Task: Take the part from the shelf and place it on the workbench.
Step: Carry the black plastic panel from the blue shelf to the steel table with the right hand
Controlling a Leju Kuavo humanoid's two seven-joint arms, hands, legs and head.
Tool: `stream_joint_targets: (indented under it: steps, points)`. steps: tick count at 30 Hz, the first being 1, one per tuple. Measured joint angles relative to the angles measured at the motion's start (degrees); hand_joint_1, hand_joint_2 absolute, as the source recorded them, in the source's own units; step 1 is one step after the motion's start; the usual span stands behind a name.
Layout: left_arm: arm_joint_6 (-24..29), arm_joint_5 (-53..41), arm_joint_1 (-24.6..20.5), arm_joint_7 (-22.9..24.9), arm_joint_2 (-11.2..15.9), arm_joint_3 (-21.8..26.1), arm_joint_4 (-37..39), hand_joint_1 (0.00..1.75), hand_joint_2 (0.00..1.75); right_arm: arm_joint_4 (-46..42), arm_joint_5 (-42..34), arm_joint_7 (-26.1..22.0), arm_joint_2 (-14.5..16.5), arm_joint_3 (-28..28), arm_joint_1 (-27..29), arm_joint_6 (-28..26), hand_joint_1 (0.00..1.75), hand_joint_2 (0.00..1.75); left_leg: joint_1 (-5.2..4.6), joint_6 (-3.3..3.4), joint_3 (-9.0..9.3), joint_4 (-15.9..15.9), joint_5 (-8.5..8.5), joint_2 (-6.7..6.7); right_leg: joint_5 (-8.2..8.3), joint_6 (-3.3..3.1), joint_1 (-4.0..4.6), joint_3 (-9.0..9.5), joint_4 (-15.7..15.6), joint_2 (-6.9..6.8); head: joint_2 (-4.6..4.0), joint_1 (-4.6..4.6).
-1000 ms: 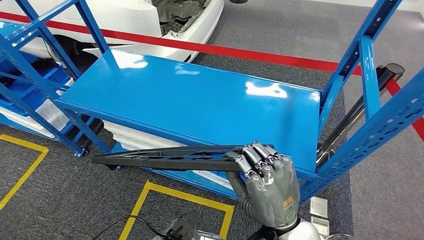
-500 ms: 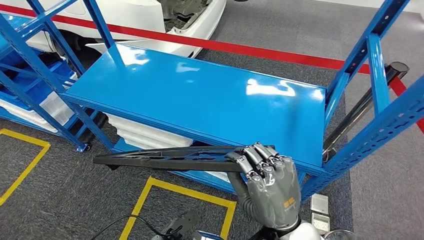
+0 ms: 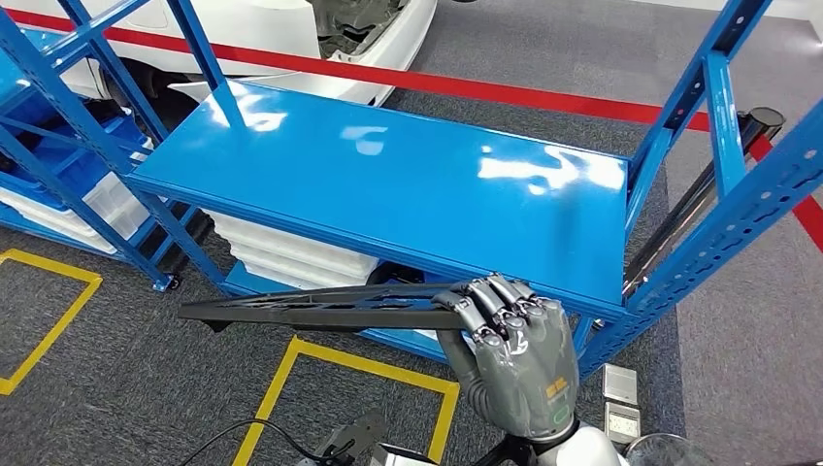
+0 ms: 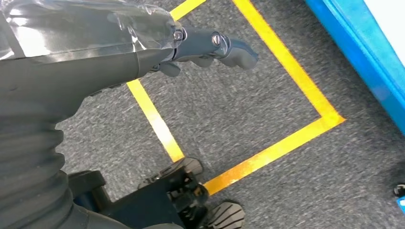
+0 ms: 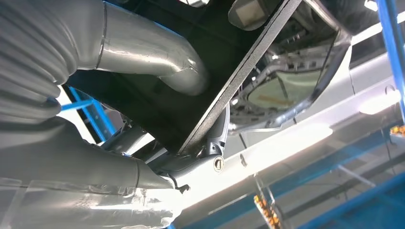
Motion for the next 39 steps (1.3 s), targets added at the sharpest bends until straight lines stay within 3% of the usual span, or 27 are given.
stream_joint_targets:
  steps: [2, 4, 6, 8, 9, 10, 11, 13, 15, 18, 20, 23, 25, 26, 28, 30, 34, 36, 38, 39]
  points:
    - [0.0, 0.0, 0.1, 0.0, 0.0, 0.0, 0.0, 0.0, 1.75, 0.0, -0.4, 0.3, 0.0, 0.0, 0.0, -0.1, 1.75, 1.75, -0.27, 0.78, -0.41, 0.2, 0.39, -0.11, 0.45, 0.74, -0.02, -0.19, -0.1, 0.05, 0.0, 0.07]
    - [0.0, -0.1, 0.1, 0.0, 0.0, 0.0, 0.0, 0.0, 1.75, 0.1, -0.8, 0.5, 0.0, 0.0, 0.0, -0.2, 1.75, 1.75, -0.33, 1.81, -0.74, -0.1, 1.01, 0.07, -0.35, 1.45, -0.26, -0.6, 0.6, 0.04, 0.0, 0.17]
    - [-0.1, -0.1, 0.0, 0.0, 0.0, 0.0, 0.0, 0.0, 1.75, 0.1, -1.0, 0.7, 0.0, 0.0, 0.0, -0.4, 1.75, 1.75, -0.29, 2.73, -1.35, -0.3, 1.7, 0.3, -3.94, 1.84, -0.34, -2.5, 5.3, 0.05, 0.0, 0.44]
    - [-0.2, -0.1, 0.0, 0.1, 0.0, 0.0, 0.0, 0.0, 1.75, 0.1, -1.1, 0.8, 0.0, -0.1, 0.1, -0.5, 1.75, 1.75, -0.51, 3.12, -2.19, -0.3, 2.22, 0.44, -8.12, 1.9, -0.31, -5.46, 13.0, 0.05, 0.0, 0.63]
    - [-0.2, -0.1, 0.0, 0.1, 0.0, 0.0, 0.0, 0.0, 1.75, 0.2, -1.1, 0.9, 0.0, -0.1, 0.1, -0.5, 1.75, 1.75, -0.65, 3.18, -2.56, -0.2, 2.43, 0.48, -9.08, 1.84, -0.3, -6.25, 15.7, 0.05, 0.0, 0.67]
    - [-0.2, -0.1, 0.0, 0.1, 0.0, 0.0, 0.0, 0.0, 1.75, 0.3, -1.2, 1.0, 0.0, -0.1, 0.2, -0.6, 1.75, 1.75, -0.79, 3.2, -2.84, -0.2, 2.59, 0.51, -8.91, 1.67, -0.27, -5.99, 16.2, 0.05, 0.0, 0.67]
    - [-0.3, -0.1, 0.1, 0.1, 0.0, 0.0, 0.0, 0.0, 1.75, 0.3, -1.4, 1.1, 0.0, -0.1, 0.2, -0.6, 1.75, 1.75, -0.92, 3.19, -3.01, -0.1, 2.71, 0.5, -7.68, 1.35, -0.2, -4.5, 14.2, 0.06, 0.0, 0.67]
    - [-0.3, -0.1, 0.0, 0.1, 0.0, 0.0, 0.0, 0.0, 1.75, 0.3, -1.9, 1.2, 0.0, -0.1, 0.3, -0.9, 1.75, 1.75, -1.16, 3.07, -3.14, 0.0, 2.87, 0.48, -4.43, 0.37, 0.14, 0.38, 6.1, 0.07, 0.0, 0.65]
    - [-0.3, -0.1, 0.0, 0.1, -0.1, 0.0, 0.0, 0.0, 1.75, 0.3, -2.7, 1.3, 0.0, -0.2, 0.2, -1.6, 1.75, 1.75, -1.22, 2.66, -3.45, 0.1, 3.14, 0.49, -2.97, -0.29, 0.57, 3.24, 0.4, 0.09, 0.0, 0.64]
    - [-0.3, 0.0, 0.0, 0.1, -0.1, 0.0, 0.0, 0.0, 1.75, 0.3, -3.2, 1.3, 0.0, -0.3, 0.2, -2.6, 1.75, 1.75, -1.11, 1.75, -3.78, 0.1, 3.48, 0.51, -2.56, -0.65, 0.61, 3.35, -1.1, 0.08, 0.0, 0.68]
    - [-0.3, 0.0, 0.0, 0.1, -0.1, 0.0, 0.0, 0.0, 1.75, 0.3, -3.2, 1.2, 0.0, -0.3, 0.2, -2.7, 1.75, 1.75, -1.09, 1.18, -4.41, 1.8, 1.86, 0.43, -1.88, -1.13, 0.26, 3.34, -1.8, -0.1, 0.0, 0.55]
    - [-0.2, 0.0, 0.0, 0.1, -0.1, 0.0, 0.0, 0.0, 1.75, 0.4, -3.2, 1.1, 0.0, -0.3, 0.1, -2.7, 1.75, 1.75, -0.85, 0.42, -8.22, 11.7, -3.86, 0.37, -1.36, -1.53, 0.17, 2.78, -1.9, -0.42, 0.0, 0.18]
    - [-0.2, 0.0, 0.1, 0.1, -0.1, 0.0, 0.0, 0.0, 1.75, 0.5, -3.3, 1.1, 0.0, -0.3, 0.1, -2.7, 1.75, 1.75, -0.65, 0.09, -9.37, 15.6, -4.93, 0.38, -1.24, -1.55, 0.18, 2.22, -1.5, -0.53, 0.0, 0.13]
    - [-0.2, 0.0, 0.1, 0.1, -0.1, 0.0, 0.0, 0.0, 1.75, 0.6, -3.4, 1.0, 0.0, -0.3, 0.1, -2.8, 1.75, 1.75, -0.53, 0.01, -8.36, 14.2, -3.89, 0.38, -1.22, -1.52, 0.16, 2.0, -1.2, -0.54, 0.0, 0.12]
    - [-0.2, 0.0, 0.1, 0.1, -0.1, 0.0, 0.0, 0.0, 1.75, 0.6, -3.6, 0.9, 0.1, -0.3, 0.1, -3.1, 1.75, 1.75, -0.22, -0.07, -4.15, 6.8, -0.76, 0.37, -1.29, -1.22, 0.08, 1.67, -0.7, -0.49, 0.0, 0.13]
    - [-0.2, 0.0, 0.0, 0.2, -0.1, 0.0, 0.0, 0.0, 1.75, 0.6, -3.7, 0.9, 0.2, -0.3, 0.1, -3.4, 1.75, 1.75, -0.26, 0.26, -1.63, 1.3, 0.97, 0.22, -1.28, -0.54, 0.21, 1.25, 0.0, -0.38, 0.0, 0.17]
    - [-0.2, 0.0, 0.2, 0.1, -0.1, 0.0, 0.0, 0.0, 1.75, 0.6, -4.1, 0.4, 0.2, -0.3, 0.1, -3.8, 1.75, 1.75, -0.51, 1.76, -1.97, 0.3, 1.74, 0.19, -1.31, 0.86, 0.17, 0.74, 0.4, -0.24, 0.0, 0.24]
    - [-0.2, 0.0, 0.1, 0.1, -0.1, 0.0, 0.0, 0.0, 1.75, 0.6, -4.3, 0.1, 0.2, -0.3, 0.1, -4.1, 1.75, 1.75, -0.39, 2.67, -2.31, -0.1, 2.35, 0.35, -4.13, 1.37, 0.02, -0.69, 3.8, -0.19, 0.0, 0.45]
    - [-0.2, 0.0, 0.1, 0.1, -0.1, 0.0, 0.0, 0.0, 1.75, 0.6, -4.1, 0.1, 0.2, -0.3, 0.1, -4.2, 1.75, 1.75, -0.48, 3.12, -2.93, -0.1, 2.79, 0.46, -8.36, 1.66, -0.02, -3.55, 11.1, -0.16, 0.0, 0.66]
    - [-0.2, 0.0, 0.1, 0.1, -0.1, 0.0, 0.0, 0.0, 1.75, 0.6, -4.0, 0.2, 0.2, -0.3, 0.1, -4.0, 1.75, 1.75, -0.55, 3.17, -3.26, -0.1, 2.97, 0.5, -9.67, 1.71, -0.02, -4.74, 14.2, -0.16, 0.0, 0.68]
